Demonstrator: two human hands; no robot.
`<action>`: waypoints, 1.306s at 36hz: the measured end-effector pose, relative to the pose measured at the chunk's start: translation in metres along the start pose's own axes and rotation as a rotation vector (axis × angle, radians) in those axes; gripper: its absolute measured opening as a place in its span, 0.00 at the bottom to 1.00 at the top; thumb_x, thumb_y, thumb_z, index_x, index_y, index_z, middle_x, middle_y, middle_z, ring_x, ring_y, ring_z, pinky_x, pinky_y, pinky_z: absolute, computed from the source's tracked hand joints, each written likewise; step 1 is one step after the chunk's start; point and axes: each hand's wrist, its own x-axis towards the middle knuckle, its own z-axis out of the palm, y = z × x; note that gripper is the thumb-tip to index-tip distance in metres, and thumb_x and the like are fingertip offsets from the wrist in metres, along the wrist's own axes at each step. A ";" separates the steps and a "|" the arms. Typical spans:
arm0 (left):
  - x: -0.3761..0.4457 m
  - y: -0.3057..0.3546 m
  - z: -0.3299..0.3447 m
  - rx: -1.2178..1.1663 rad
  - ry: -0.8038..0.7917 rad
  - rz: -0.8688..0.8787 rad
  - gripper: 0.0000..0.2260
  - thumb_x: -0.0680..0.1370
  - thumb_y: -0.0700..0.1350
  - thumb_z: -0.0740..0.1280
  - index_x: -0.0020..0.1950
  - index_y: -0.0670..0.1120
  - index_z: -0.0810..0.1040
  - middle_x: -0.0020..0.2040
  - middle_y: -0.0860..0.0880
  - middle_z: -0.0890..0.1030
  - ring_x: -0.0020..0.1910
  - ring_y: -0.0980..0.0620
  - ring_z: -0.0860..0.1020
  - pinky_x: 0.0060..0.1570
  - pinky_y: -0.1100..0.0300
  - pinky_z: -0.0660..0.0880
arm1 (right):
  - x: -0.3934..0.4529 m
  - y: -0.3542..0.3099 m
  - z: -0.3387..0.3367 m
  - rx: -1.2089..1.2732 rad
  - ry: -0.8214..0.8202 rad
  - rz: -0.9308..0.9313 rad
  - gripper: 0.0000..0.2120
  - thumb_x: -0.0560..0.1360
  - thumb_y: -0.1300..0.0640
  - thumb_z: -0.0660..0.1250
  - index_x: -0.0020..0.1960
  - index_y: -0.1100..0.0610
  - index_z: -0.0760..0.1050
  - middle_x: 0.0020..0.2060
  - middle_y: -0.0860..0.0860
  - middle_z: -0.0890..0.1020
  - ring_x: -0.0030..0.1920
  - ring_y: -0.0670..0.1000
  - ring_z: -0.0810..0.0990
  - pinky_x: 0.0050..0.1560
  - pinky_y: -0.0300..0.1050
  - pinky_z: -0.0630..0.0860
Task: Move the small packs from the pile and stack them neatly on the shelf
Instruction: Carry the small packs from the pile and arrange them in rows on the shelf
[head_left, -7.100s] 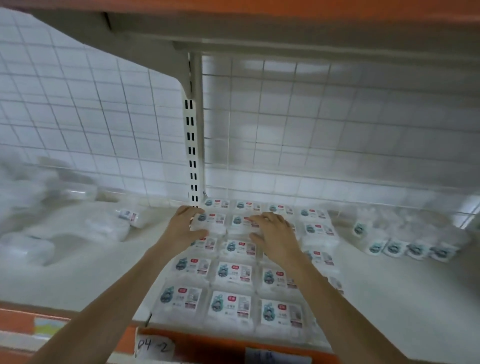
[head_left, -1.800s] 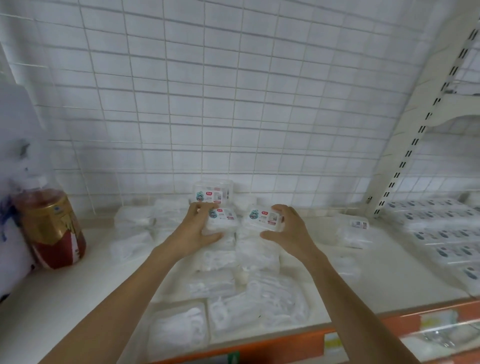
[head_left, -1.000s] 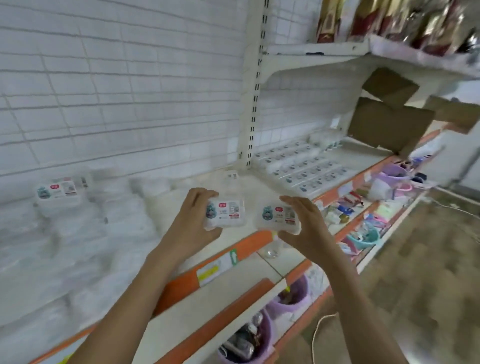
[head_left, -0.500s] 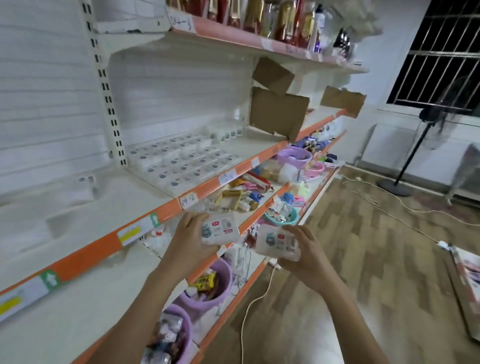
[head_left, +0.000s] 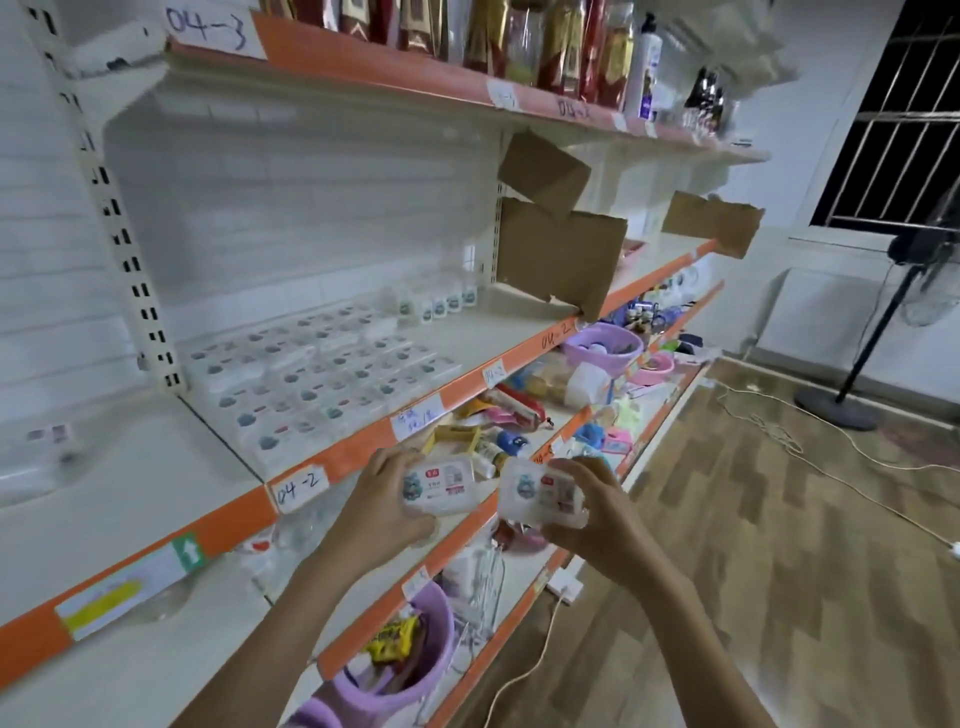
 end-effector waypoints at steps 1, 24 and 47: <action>0.015 -0.003 0.000 0.000 0.026 -0.011 0.31 0.67 0.41 0.72 0.68 0.44 0.66 0.57 0.53 0.63 0.58 0.57 0.65 0.50 0.70 0.59 | 0.019 0.002 -0.002 -0.008 -0.004 -0.026 0.33 0.67 0.60 0.74 0.69 0.54 0.66 0.63 0.49 0.66 0.58 0.47 0.69 0.48 0.28 0.70; 0.239 -0.098 -0.073 0.378 0.196 -0.407 0.36 0.70 0.55 0.71 0.74 0.45 0.61 0.67 0.44 0.65 0.66 0.46 0.63 0.63 0.58 0.62 | 0.361 0.006 0.024 -0.046 -0.274 -0.392 0.34 0.68 0.57 0.74 0.70 0.58 0.64 0.65 0.54 0.66 0.65 0.52 0.67 0.58 0.34 0.62; 0.248 -0.099 -0.042 0.200 0.525 -0.723 0.27 0.71 0.44 0.73 0.68 0.45 0.70 0.59 0.47 0.68 0.62 0.50 0.68 0.53 0.67 0.64 | 0.481 0.011 0.133 0.283 -0.733 -0.524 0.28 0.66 0.56 0.76 0.62 0.51 0.69 0.66 0.52 0.61 0.67 0.51 0.64 0.63 0.42 0.69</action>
